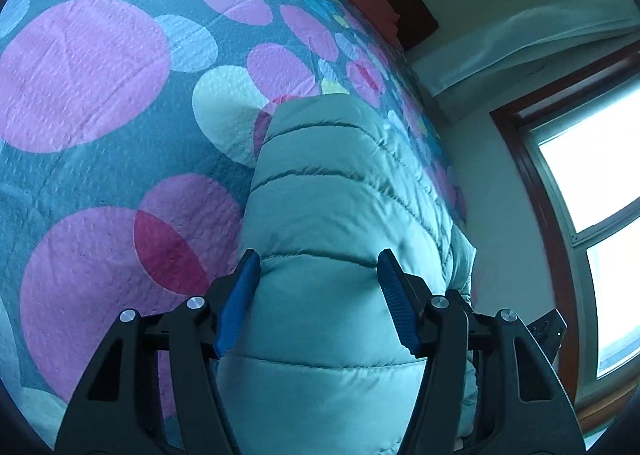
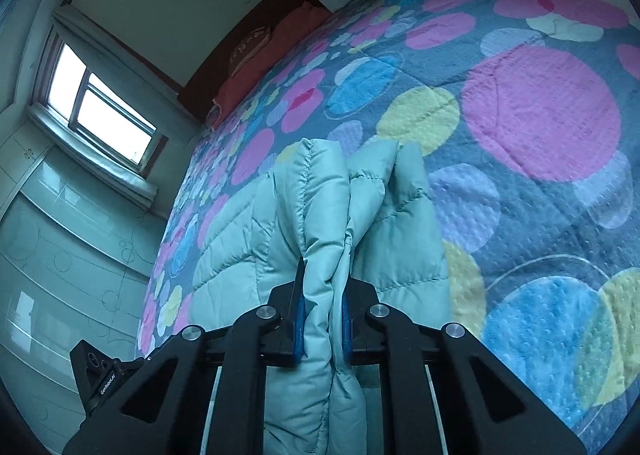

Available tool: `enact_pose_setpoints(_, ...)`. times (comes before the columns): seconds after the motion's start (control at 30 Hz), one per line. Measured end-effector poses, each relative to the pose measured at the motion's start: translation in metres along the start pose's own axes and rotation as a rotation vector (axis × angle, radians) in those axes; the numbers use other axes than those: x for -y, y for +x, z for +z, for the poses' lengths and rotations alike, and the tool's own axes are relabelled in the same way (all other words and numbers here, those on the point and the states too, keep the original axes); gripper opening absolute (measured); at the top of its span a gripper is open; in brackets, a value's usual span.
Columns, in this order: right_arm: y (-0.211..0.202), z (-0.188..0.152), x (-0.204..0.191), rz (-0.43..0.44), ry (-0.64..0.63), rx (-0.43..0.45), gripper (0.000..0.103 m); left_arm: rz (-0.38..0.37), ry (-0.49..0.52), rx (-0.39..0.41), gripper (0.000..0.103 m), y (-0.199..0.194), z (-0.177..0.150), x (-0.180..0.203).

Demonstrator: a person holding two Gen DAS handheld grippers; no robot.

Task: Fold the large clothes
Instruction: 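Grasp the folded jacket edge with the right gripper while the left gripper aligns it, then pinch the jacket bundle end with the right gripper while the left gripper grasps it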

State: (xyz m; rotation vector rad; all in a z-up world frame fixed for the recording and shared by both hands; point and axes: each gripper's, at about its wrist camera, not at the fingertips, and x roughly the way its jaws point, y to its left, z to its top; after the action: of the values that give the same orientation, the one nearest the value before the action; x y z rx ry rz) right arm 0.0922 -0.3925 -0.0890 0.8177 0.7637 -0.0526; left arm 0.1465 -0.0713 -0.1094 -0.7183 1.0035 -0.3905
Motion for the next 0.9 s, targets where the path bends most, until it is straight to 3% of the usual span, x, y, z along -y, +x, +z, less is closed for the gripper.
enact_pose_setpoints(0.17, 0.014, -0.008, 0.038, -0.01, 0.061, -0.022, 0.013, 0.063, 0.062, -0.052, 0.06, 0.026, -0.007, 0.008)
enact_pose_setpoints(0.23, 0.017, -0.01, 0.041, -0.012, 0.069, -0.027, 0.013, 0.089, 0.105, -0.048, 0.061, 0.03, -0.008, 0.011)
enact_pose_setpoints(0.43, 0.015, -0.01, 0.039, -0.004, 0.084, -0.049, 0.015, 0.088, 0.095, -0.051, 0.061, 0.029, -0.009, 0.007)
enact_pose_setpoints(0.53, 0.005, -0.01, 0.038, 0.003, 0.103, -0.056, 0.023, 0.076, 0.073, -0.055, 0.06, 0.022, -0.009, 0.006)
enact_pose_setpoints(0.6, -0.007, -0.013, 0.035, 0.008, 0.107, -0.052, 0.035, 0.068, 0.058, -0.059, 0.06, 0.018, -0.009, 0.004)
enact_pose_setpoints(0.67, -0.021, -0.017, 0.031, 0.02, 0.105, -0.043, 0.054, 0.058, 0.051, -0.058, 0.06, 0.01, -0.01, 0.004)
enact_pose_setpoints(0.73, -0.034, -0.022, 0.029, 0.023, 0.1, -0.036, 0.059, 0.047, 0.055, -0.048, 0.06, 0.001, -0.013, 0.005)
enact_pose_setpoints(0.9, -0.055, -0.045, 0.023, 0.015, 0.08, -0.061, 0.06, 0.024, 0.092, -0.036, 0.06, -0.018, -0.028, 0.007)
